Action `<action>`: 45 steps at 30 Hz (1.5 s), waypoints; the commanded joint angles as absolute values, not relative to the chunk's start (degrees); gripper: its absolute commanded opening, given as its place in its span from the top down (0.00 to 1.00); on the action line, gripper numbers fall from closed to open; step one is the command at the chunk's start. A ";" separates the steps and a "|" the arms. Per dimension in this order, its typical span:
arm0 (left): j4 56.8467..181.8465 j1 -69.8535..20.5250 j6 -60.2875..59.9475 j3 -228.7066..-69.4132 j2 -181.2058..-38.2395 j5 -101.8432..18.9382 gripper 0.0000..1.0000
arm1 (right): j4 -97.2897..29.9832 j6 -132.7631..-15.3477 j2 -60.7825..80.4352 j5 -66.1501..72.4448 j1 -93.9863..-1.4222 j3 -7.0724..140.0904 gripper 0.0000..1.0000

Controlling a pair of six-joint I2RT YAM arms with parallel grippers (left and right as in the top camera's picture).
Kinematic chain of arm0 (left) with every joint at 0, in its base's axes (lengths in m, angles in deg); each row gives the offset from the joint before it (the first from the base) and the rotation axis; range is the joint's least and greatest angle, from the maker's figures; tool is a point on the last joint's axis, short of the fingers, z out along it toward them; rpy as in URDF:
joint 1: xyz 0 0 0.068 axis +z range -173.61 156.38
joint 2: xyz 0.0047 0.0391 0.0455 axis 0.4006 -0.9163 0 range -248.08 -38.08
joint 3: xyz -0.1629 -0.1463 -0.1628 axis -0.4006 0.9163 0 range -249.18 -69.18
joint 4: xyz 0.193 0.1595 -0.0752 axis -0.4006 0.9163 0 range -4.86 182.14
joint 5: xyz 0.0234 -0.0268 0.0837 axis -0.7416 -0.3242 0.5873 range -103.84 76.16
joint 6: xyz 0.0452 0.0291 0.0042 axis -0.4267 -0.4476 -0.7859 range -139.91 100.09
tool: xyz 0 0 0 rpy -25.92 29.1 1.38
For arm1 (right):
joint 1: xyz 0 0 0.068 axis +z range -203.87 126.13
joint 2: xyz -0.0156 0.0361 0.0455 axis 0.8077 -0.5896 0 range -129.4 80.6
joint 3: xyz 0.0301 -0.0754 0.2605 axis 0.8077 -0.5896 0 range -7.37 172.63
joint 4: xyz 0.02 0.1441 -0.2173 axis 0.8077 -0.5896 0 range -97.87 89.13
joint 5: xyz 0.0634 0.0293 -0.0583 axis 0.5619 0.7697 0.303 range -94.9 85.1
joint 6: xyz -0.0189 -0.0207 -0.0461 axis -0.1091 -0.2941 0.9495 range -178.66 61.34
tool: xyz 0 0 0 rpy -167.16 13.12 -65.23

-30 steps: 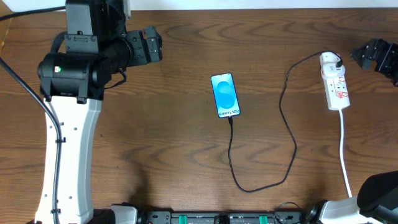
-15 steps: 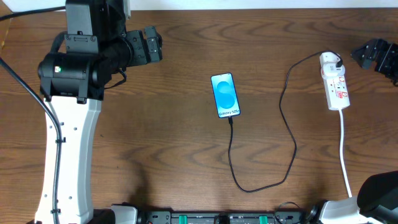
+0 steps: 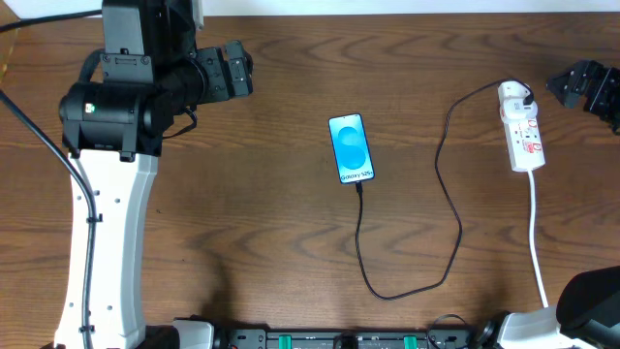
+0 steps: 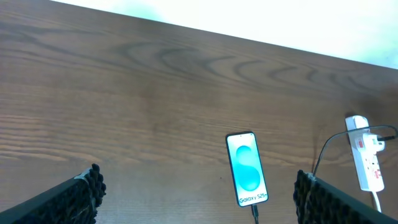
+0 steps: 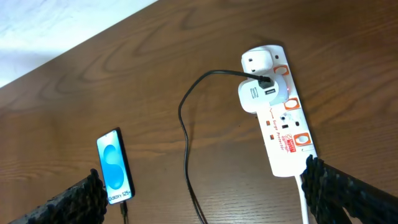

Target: Plug charger to phone and switch on socket

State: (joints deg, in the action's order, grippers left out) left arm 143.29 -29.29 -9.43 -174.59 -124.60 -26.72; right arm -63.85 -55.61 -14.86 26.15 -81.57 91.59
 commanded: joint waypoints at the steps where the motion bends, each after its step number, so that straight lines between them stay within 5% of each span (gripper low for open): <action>1: 143.64 -28.94 -9.82 -175.05 -124.07 -23.99 0.02 | -63.91 -56.05 -14.64 26.52 -81.42 92.35 0.01; 16: 143.25 -30.18 -9.82 -169.32 -121.21 -18.83 0.02 | -63.91 -56.05 -14.64 26.52 -81.42 92.35 0.01; 24: 132.71 -31.21 -9.84 -156.05 -112.18 -17.54 0.02 | -63.91 -56.05 -14.64 26.52 -81.42 92.35 0.01; 35: 108.67 -31.04 -9.84 -127.84 -93.89 -13.65 0.02 | -63.89 -56.05 -14.64 26.52 -81.42 92.35 0.01; 45: 72.87 -31.04 -9.86 -100.43 -76.77 -13.06 0.02 | -63.91 -56.05 -14.66 26.52 -81.42 92.35 0.01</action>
State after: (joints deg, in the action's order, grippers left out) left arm 77.63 -31.19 -9.45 -105.32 -79.96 -13.91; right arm -63.89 -55.63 -14.86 26.15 -81.57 91.59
